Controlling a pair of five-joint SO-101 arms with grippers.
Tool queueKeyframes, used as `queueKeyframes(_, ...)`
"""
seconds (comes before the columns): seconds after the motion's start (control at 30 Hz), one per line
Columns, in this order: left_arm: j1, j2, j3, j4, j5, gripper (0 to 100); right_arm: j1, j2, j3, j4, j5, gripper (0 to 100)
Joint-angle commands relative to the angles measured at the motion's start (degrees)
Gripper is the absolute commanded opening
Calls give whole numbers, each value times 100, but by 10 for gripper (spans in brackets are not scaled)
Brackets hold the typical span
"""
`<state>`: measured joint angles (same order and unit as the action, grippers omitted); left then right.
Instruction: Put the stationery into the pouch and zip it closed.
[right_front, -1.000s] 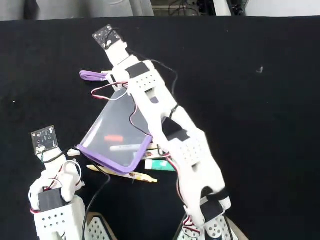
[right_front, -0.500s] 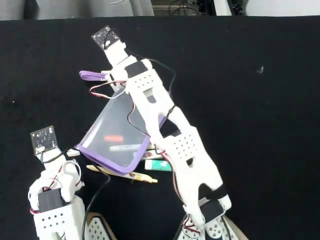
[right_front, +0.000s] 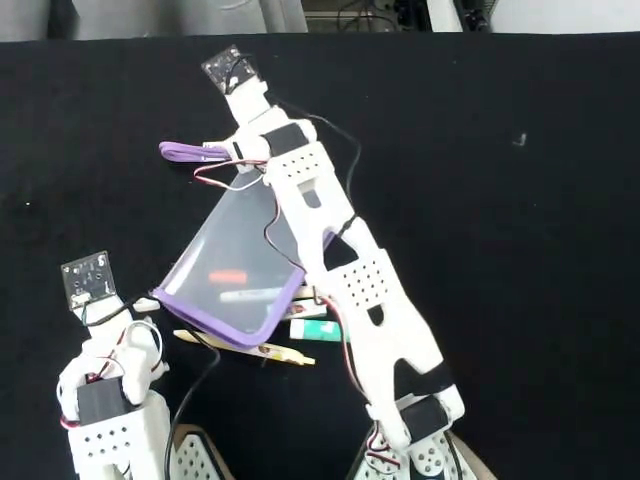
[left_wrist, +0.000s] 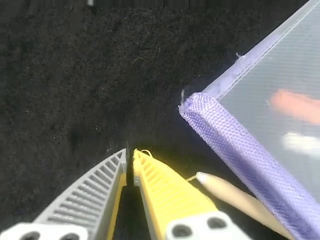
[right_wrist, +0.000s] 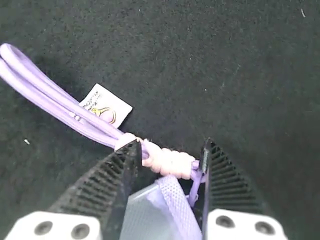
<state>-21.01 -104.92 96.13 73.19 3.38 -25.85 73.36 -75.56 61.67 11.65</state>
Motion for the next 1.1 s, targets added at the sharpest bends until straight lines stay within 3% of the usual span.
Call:
queueKeyframes(0.0, -4, 26, 127, 18, -53, 30, 97, 22, -602, 141, -18, 194)
queueKeyframes(0.5, -4, 26, 127, 18, -53, 30, 193, 330, -1182, 2664, -18, 194)
queueKeyframes(0.77, -4, 26, 127, 18, -53, 30, 642, 295, -1420, 3692, -9, 194)
queueKeyframes(1.07, -4, 26, 127, 18, -53, 30, 563, 145, -1930, 3288, -9, 194)
